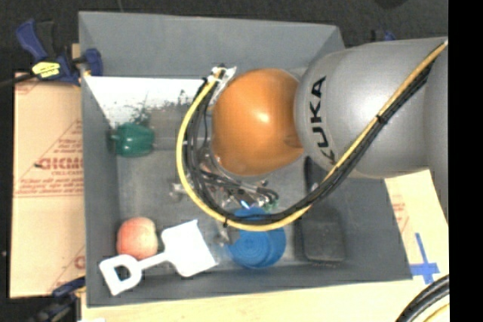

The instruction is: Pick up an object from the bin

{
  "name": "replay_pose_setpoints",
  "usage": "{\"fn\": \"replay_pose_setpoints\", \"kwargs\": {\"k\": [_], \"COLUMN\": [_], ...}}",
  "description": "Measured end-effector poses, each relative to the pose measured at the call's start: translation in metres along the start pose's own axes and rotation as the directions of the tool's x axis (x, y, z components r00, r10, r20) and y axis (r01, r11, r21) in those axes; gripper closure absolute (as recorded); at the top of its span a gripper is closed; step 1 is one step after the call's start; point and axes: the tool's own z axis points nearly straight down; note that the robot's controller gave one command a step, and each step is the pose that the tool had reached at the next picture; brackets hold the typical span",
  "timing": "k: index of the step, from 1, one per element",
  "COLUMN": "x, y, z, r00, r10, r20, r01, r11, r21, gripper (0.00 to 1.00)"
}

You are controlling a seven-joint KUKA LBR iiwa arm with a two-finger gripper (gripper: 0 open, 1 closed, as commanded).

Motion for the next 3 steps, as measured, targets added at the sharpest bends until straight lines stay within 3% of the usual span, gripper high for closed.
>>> {"fn": "replay_pose_setpoints", "kwargs": {"k": [1,2,3], "x": [-0.015,-0.029,0.019], "y": [0.010,0.007,-0.007], "z": [0.024,0.046,0.110], "r00": [1.000,1.000,1.000], "r10": [0.023,-0.015,-0.026], "r20": [0.010,0.007,0.001], "r01": [-0.023,0.015,0.026], "r11": [1.000,1.000,1.000], "r21": [0.002,0.001,-0.006], "gripper": [0.00,0.00,0.00]}}
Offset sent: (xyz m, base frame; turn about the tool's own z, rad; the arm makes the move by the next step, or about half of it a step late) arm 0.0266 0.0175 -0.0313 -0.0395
